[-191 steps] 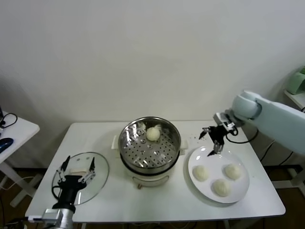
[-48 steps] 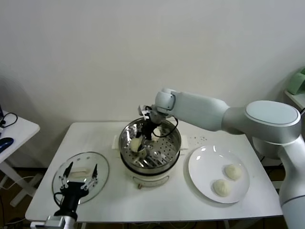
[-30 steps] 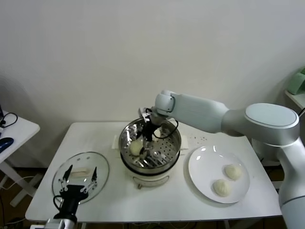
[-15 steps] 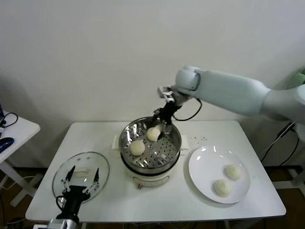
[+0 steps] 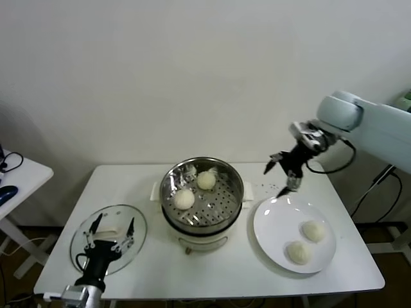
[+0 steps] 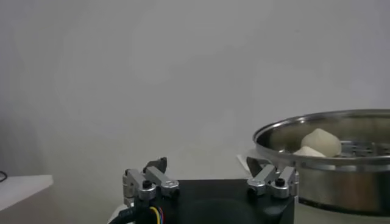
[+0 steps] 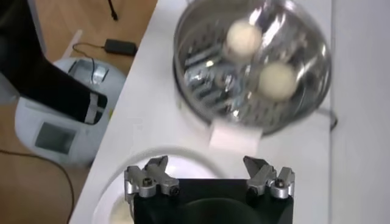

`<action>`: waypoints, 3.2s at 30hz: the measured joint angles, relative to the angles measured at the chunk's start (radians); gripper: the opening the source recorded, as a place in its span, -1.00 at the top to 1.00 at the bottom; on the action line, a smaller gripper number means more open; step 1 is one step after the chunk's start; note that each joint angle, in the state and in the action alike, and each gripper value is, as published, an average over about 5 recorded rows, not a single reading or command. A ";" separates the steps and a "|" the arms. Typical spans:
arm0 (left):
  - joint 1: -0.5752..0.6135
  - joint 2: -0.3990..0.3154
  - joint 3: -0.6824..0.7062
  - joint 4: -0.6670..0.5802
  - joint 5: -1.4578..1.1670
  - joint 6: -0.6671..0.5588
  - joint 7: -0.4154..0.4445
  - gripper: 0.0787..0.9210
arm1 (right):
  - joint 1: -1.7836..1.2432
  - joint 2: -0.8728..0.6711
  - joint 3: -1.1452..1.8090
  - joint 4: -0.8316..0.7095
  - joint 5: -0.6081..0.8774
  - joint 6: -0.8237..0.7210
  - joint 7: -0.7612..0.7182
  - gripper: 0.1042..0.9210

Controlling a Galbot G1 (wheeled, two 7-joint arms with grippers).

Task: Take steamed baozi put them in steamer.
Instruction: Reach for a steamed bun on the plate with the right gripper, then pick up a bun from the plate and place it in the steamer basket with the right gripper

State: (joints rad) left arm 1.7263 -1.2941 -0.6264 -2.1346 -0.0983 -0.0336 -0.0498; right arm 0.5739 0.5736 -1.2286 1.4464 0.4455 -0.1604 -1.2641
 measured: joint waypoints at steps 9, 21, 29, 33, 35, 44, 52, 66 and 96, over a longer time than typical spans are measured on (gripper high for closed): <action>0.026 -0.020 0.002 -0.011 0.017 -0.005 -0.006 -0.77 | -0.332 -0.100 0.260 0.017 -0.211 0.030 0.010 -0.76; 0.059 -0.047 -0.006 -0.018 0.039 -0.007 -0.019 -0.77 | -0.638 -0.112 0.454 0.026 -0.385 0.054 0.035 -0.76; 0.057 -0.052 -0.006 -0.008 0.044 -0.004 -0.025 -0.77 | -0.734 -0.102 0.505 0.013 -0.441 0.065 0.043 -0.76; 0.052 -0.054 -0.004 -0.007 0.048 -0.001 -0.026 -0.77 | -0.758 -0.092 0.517 0.005 -0.457 0.068 0.051 -0.76; 0.051 -0.055 -0.003 -0.007 0.050 0.001 -0.027 -0.77 | -0.765 -0.086 0.520 0.000 -0.465 0.070 0.055 -0.76; 0.059 -0.056 -0.010 -0.010 0.053 0.004 -0.029 -0.77 | -0.782 -0.059 0.520 -0.017 -0.488 0.077 0.060 -0.76; 0.055 -0.060 -0.013 -0.009 0.048 0.003 -0.030 -0.77 | -0.780 -0.043 0.503 -0.028 -0.496 0.081 0.059 -0.75; 0.048 -0.062 -0.007 -0.005 0.045 0.006 -0.031 -0.77 | -0.766 -0.043 0.482 -0.032 -0.503 0.091 0.055 -0.33; 0.030 -0.040 0.008 -0.017 0.050 0.020 -0.023 -0.77 | -0.286 -0.020 0.365 0.167 -0.709 0.439 -0.020 -0.28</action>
State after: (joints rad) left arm 1.7562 -1.3336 -0.6181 -2.1521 -0.0483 -0.0141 -0.0726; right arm 0.2877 0.5533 -0.8637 1.6130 -0.2639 0.2790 -1.2836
